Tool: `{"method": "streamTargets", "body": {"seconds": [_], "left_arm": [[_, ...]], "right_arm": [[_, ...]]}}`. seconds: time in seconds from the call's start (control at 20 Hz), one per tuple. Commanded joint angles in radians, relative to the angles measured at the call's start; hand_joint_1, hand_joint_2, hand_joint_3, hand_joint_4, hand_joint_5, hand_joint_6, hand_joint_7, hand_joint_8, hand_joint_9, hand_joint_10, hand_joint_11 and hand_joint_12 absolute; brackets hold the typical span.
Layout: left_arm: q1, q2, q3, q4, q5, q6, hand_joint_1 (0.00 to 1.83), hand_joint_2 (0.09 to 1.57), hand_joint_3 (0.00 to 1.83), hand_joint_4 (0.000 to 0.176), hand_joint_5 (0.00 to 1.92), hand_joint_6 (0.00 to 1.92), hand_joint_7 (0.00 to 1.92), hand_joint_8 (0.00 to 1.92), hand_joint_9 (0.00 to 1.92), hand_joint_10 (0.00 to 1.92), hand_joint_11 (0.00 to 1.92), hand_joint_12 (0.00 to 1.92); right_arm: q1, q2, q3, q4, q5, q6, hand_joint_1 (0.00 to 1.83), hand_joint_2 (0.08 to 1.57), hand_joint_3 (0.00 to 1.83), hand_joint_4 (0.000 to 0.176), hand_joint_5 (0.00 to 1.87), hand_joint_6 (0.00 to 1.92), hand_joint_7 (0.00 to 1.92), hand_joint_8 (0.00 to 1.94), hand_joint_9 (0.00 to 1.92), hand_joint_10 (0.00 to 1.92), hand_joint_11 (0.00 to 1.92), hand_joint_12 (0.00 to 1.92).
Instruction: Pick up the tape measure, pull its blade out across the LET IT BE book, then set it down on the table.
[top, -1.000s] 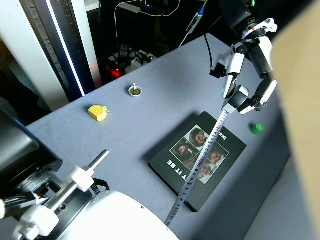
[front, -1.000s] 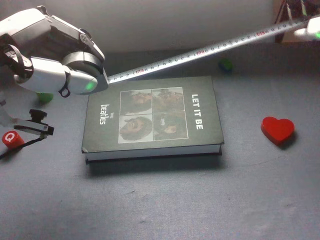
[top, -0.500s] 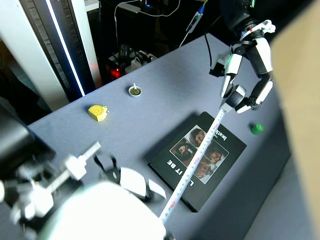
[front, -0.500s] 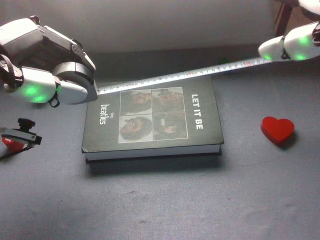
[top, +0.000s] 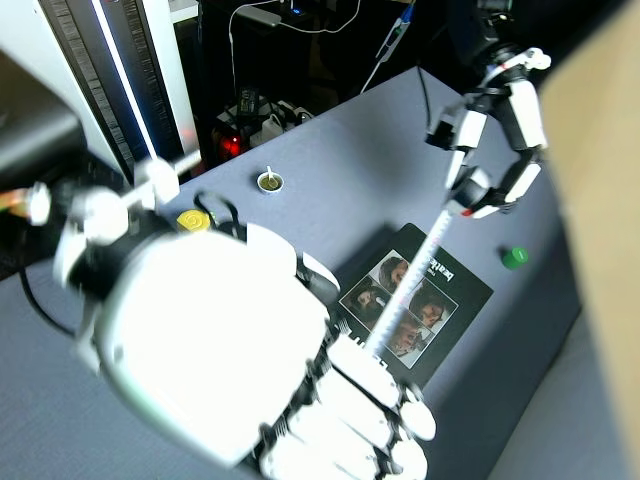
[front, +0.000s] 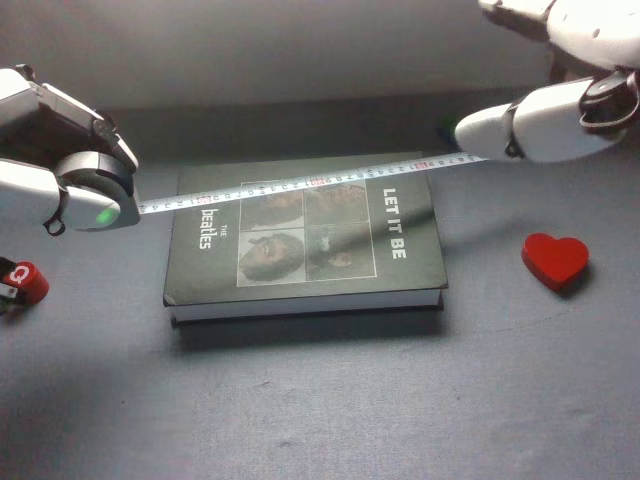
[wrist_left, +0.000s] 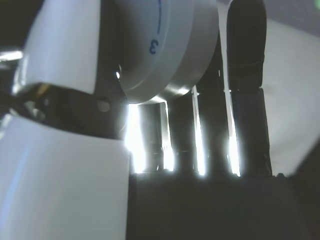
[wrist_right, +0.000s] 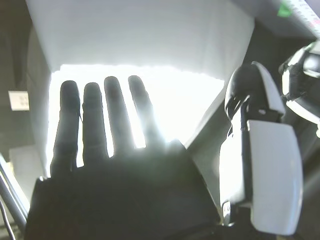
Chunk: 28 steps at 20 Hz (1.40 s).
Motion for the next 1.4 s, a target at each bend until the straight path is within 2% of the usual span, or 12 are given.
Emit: {"method": "streamTargets", "body": {"seconds": [0.0, 0.1, 0.15, 0.5, 0.75, 1.0, 1.35], "left_arm": [[-0.002, -0.005, 0.013, 0.005, -0.125, -0.031, 1.39, 1.07, 0.0, 0.0, 1.03, 0.73, 1.08, 0.82, 1.02, 1.12, 0.97, 1.01], [0.013, -0.015, 0.042, 0.029, -0.136, -0.068, 1.39, 1.07, 0.0, 0.0, 1.06, 0.69, 1.06, 0.85, 1.02, 1.11, 0.96, 0.99], [0.022, -0.019, 0.057, 0.056, -0.139, -0.097, 1.39, 1.07, 0.0, 0.0, 1.06, 0.69, 1.06, 0.85, 1.02, 1.11, 0.96, 0.99], [0.111, -0.024, 0.116, 0.26, -0.223, -0.335, 1.39, 1.07, 0.0, 0.0, 1.05, 0.71, 1.03, 0.88, 1.01, 1.13, 0.95, 0.99], [0.145, -0.025, 0.157, 0.348, -0.264, -0.387, 1.39, 1.08, 0.0, 0.0, 1.0, 0.77, 1.03, 0.89, 1.0, 1.16, 0.93, 1.02], [0.189, -0.048, 0.221, 0.389, -0.316, -0.443, 1.39, 1.08, 0.0, 0.0, 0.99, 0.78, 1.06, 0.86, 0.98, 1.17, 0.93, 1.02], [0.235, -0.077, 0.272, 0.39, -0.32, -0.522, 1.39, 1.08, 0.0, 0.0, 1.02, 0.75, 1.05, 0.86, 1.0, 1.15, 0.94, 1.02]], "right_arm": [[0.003, 0.005, -0.015, -0.101, 0.031, 0.04, 0.05, 1.05, 0.0, 0.018, 0.04, 0.0, 0.04, 0.0, 0.02, 0.0, 0.0, 0.4], [-0.021, 0.005, -0.056, -0.241, 0.087, 0.158, 0.06, 1.05, 0.0, 0.017, 0.04, 0.0, 0.04, 0.0, 0.02, 0.0, 0.0, 0.43], [-0.029, 0.005, -0.075, -0.261, 0.105, 0.175, 0.06, 1.05, 0.0, 0.017, 0.04, 0.0, 0.04, 0.0, 0.03, 0.0, 0.0, 0.43], [-0.087, -0.032, -0.103, -0.261, 0.138, 0.193, 0.07, 1.06, 0.0, 0.015, 0.08, 0.01, 0.08, 0.0, 0.06, 0.0, 0.0, 0.5], [-0.117, -0.06, -0.103, -0.288, 0.148, 0.212, 0.1, 1.05, 0.0, 0.014, 0.09, 0.0, 0.09, 0.0, 0.07, 0.0, 0.0, 0.53], [-0.132, -0.067, -0.103, -0.309, 0.149, 0.224, 0.11, 1.07, 0.0, 0.013, 0.12, 0.01, 0.11, 0.0, 0.08, 0.0, 0.0, 0.57], [-0.139, -0.067, -0.103, -0.317, 0.143, 0.227, 0.13, 1.07, 0.0, 0.011, 0.12, 0.01, 0.11, 0.0, 0.09, 0.0, 0.0, 0.58]]}}
